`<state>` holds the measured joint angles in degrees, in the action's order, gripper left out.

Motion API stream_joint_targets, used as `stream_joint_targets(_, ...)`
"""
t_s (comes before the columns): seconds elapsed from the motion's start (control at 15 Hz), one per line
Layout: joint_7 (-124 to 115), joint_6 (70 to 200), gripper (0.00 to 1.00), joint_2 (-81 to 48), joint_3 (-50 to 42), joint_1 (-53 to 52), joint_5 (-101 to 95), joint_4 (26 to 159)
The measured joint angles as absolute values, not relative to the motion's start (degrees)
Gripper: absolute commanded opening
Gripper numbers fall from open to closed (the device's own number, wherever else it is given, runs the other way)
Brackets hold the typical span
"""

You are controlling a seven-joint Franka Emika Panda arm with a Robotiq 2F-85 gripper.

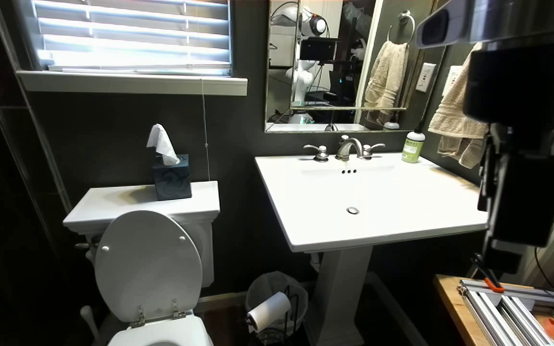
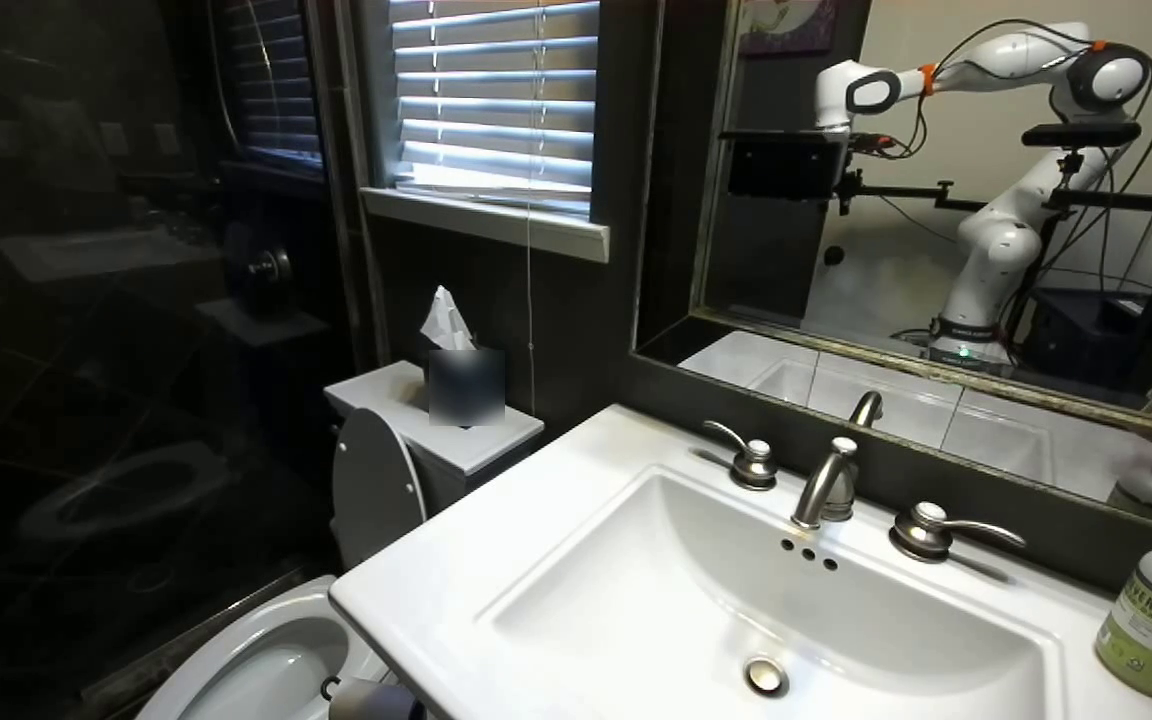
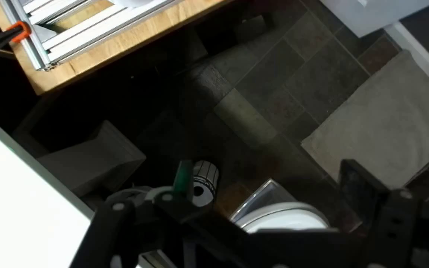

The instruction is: Push the handle on the left tap to the right

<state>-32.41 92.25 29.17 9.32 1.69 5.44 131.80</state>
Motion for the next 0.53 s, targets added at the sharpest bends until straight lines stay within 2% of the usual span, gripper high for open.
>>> stream_joint_targets(0.53, -54.86, 109.52, 1.0, 20.69, 10.6, 3.8, 3.44, 131.24)
